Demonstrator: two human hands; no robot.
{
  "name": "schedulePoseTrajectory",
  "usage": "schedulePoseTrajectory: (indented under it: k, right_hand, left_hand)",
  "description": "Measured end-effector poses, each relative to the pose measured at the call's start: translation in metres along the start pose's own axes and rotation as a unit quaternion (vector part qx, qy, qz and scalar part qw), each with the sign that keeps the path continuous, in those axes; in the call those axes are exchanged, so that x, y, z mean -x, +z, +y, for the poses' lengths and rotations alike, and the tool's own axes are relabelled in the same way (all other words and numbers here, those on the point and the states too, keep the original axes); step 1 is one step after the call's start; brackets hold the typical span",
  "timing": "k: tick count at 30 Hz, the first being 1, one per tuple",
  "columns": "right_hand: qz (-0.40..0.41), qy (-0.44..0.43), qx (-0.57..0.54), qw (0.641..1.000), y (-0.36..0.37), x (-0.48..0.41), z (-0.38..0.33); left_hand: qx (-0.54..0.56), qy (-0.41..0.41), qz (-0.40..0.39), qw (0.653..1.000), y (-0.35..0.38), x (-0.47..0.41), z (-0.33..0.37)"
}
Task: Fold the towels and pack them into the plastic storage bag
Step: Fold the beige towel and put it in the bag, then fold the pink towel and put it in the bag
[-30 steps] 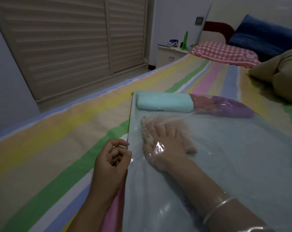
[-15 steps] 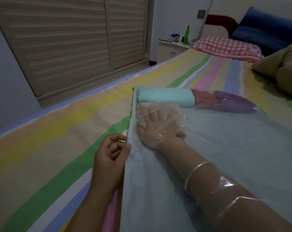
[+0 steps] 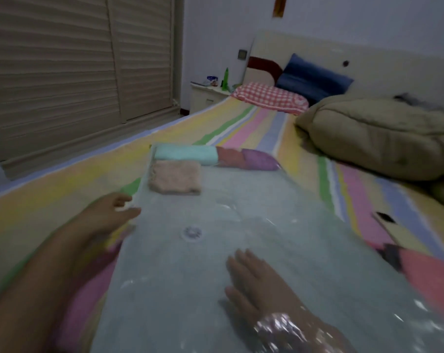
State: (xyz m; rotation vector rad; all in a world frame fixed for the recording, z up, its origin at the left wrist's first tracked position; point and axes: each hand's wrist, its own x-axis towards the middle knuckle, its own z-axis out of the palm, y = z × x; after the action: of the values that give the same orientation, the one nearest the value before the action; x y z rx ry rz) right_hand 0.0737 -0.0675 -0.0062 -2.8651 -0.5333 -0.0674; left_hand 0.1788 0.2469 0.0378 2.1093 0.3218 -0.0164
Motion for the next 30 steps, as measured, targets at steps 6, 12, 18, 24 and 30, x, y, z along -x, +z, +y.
schedulePoseTrajectory:
  k: [6,12,18,24,30]
  right_hand:
    - [0.02,0.012,-0.061,0.998,-0.027,0.118,0.038]
    - [0.124,0.082,-0.114,0.982,-0.067,0.229,0.072]
    - [0.222,0.141,-0.017,0.965,-0.092,0.31,0.121]
    - [0.193,0.139,0.023,0.971,-0.094,0.336,0.146]
    - [0.245,0.147,0.052,0.957,-0.098,0.333,0.153]
  left_hand:
    - [-0.067,0.304,-0.11,0.944,0.096,0.134,0.093]
    - [-0.116,0.459,-0.162,0.865,0.243,0.249,0.117]
    - [-0.281,0.532,-0.131,0.788,0.298,0.279,0.117]
    - [-0.167,0.654,-0.151,0.722,0.303,0.301,0.132]
    - [-0.214,0.625,-0.253,0.707,0.308,0.31,0.142]
